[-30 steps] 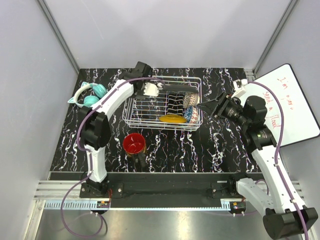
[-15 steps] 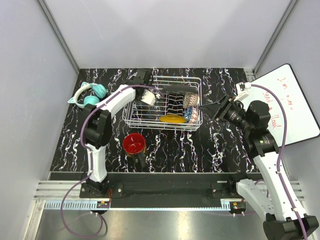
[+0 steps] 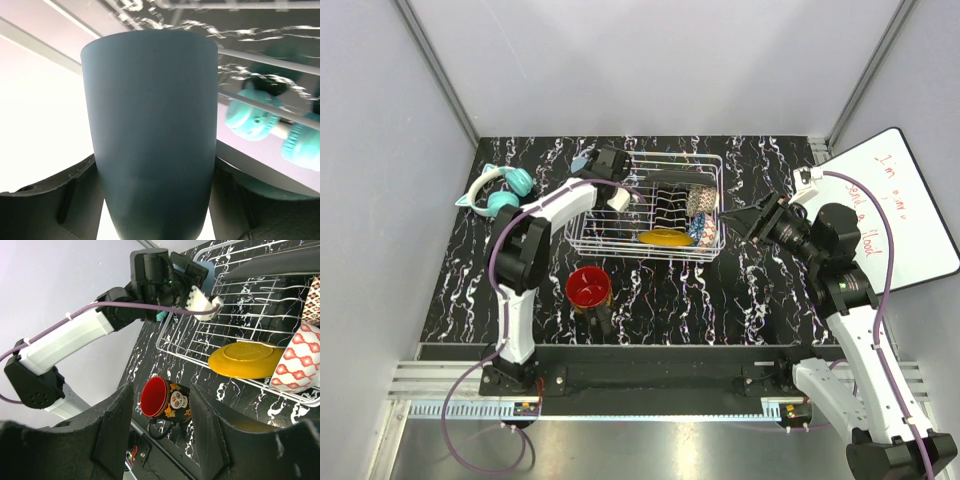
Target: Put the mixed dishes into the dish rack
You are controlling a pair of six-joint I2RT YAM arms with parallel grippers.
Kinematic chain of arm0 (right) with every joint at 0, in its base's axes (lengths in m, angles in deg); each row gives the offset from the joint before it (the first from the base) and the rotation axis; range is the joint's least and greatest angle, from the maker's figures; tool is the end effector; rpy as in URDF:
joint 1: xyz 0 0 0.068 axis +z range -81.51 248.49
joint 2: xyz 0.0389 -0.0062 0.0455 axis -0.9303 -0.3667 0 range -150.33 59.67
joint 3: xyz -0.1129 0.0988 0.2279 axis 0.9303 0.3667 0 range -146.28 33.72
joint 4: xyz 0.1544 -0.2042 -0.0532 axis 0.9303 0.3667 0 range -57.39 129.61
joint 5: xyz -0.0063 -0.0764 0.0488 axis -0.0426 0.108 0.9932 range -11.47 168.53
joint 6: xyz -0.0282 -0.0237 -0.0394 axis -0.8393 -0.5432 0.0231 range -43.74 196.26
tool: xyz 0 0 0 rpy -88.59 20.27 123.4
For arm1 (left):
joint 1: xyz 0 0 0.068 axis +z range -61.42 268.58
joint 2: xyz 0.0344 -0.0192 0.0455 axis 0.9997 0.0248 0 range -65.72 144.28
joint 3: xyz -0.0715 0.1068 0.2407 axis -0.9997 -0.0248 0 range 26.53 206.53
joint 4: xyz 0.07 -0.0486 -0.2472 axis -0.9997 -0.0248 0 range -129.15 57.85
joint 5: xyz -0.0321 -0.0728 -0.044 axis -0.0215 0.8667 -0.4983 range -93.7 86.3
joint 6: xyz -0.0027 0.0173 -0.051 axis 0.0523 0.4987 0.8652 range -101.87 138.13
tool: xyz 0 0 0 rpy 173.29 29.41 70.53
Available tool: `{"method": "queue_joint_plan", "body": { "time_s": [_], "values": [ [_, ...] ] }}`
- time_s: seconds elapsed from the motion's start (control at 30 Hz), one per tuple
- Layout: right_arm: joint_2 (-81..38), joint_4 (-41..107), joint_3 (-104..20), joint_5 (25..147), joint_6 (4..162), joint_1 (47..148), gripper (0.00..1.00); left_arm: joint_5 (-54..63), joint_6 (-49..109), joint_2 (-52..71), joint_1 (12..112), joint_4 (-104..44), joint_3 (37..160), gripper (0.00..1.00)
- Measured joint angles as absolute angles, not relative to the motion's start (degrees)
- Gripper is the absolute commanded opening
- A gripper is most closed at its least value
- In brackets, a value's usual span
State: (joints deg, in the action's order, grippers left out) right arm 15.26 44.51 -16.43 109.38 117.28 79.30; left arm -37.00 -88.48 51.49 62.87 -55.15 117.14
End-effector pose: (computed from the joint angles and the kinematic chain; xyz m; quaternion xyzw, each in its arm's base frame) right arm 0.1667 0.0504 0.3713 0.0153 0.7387 0.4595 0.4928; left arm 0.4176 -0.1793 0.2132 0.7826 0.4539 0.4191 0.0772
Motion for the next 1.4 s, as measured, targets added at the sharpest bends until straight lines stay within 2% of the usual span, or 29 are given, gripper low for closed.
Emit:
{"method": "queue_joint_plan", "body": {
  "time_s": [0.33,0.63,0.67,0.77,0.83,0.9,0.93,1.0,1.03,1.07,1.1,1.4],
  "values": [
    [16.47,44.56,-15.79,108.96,117.34,79.3,0.57,-39.5,-92.19,55.9,62.34,-46.56,119.31,0.0],
    [16.6,44.56,-15.73,107.98,117.52,79.3,0.56,-39.76,-95.43,56.6,61.32,-45.4,113.27,0.01],
    [16.64,44.56,-15.73,107.96,117.54,79.3,0.57,-39.89,-95.6,56.6,61.38,-45.05,113.14,0.03],
    [16.75,44.56,-15.73,107.89,117.65,79.3,0.58,-40.24,-95.89,56.6,61.4,-44.62,112.97,0.3],
    [16.9,44.56,-15.73,107.89,117.67,79.3,0.58,-40.44,-95.91,56.62,61.4,-44.55,112.97,0.53],
    [17.06,44.56,-15.73,107.89,117.67,79.3,0.58,-40.54,-95.91,56.64,61.4,-44.48,112.97,0.65],
    [17.1,44.56,-15.73,107.89,117.67,79.3,0.59,-40.59,-95.91,56.67,61.38,-44.48,112.97,0.74],
    [17.12,44.56,-15.73,107.89,117.65,79.3,0.59,-40.63,-95.93,56.69,61.36,-44.46,112.97,0.84],
    [17.12,44.56,-15.73,107.89,117.67,79.3,0.59,-40.59,-96.13,56.69,61.34,-44.4,112.97,0.84],
    [17.12,44.56,-15.73,107.89,117.67,79.3,0.59,-40.59,-96.23,56.69,61.25,-43.89,112.97,0.89],
    [17.1,44.56,-15.73,107.89,117.67,79.3,0.59,-40.54,-96.23,56.69,61.18,-43.7,112.97,0.99],
    [16.58,44.58,-15.73,107.94,117.65,79.3,0.6,-40.28,-96.76,56.69,61.03,-42.74,113.1,0.99]
  ]
}}
